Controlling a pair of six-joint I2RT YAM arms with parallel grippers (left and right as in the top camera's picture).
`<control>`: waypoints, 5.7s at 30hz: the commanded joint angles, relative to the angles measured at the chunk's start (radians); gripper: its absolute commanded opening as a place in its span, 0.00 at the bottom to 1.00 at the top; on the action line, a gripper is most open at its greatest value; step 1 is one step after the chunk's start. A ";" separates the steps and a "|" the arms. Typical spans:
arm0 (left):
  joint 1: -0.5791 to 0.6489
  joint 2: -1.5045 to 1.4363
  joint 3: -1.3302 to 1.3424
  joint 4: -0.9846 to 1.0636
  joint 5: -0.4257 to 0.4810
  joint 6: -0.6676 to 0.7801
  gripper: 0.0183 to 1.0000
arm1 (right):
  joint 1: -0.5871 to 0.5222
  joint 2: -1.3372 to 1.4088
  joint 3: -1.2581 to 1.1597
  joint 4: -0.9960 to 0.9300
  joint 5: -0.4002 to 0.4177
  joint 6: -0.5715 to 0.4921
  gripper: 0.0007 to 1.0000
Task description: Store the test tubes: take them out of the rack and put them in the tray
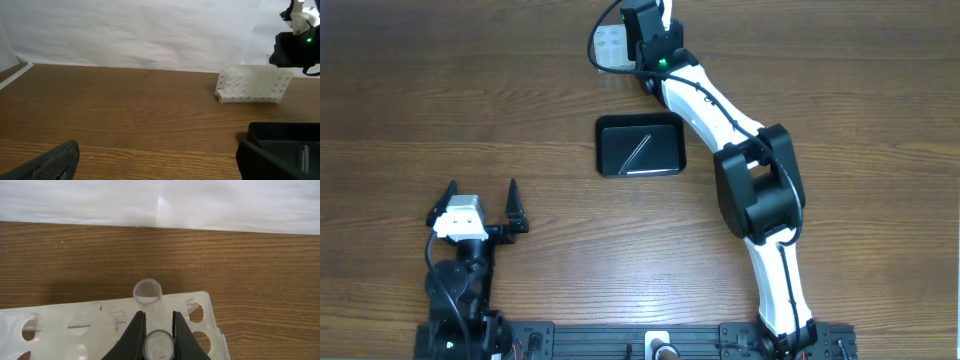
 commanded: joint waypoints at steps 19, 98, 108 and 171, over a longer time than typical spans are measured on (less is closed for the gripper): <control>0.007 -0.007 -0.004 -0.001 0.010 0.014 1.00 | 0.053 -0.318 0.033 -0.325 -0.027 0.062 0.05; 0.007 -0.007 -0.004 -0.001 0.010 0.014 1.00 | -0.030 -0.098 0.036 -0.955 -0.352 0.312 0.01; 0.007 -0.007 -0.004 -0.001 0.010 0.014 1.00 | -0.026 -0.048 0.036 -0.927 -0.349 0.305 0.01; 0.007 -0.007 -0.004 -0.001 0.010 0.014 1.00 | -0.056 0.226 0.572 -0.441 -0.116 -0.140 0.91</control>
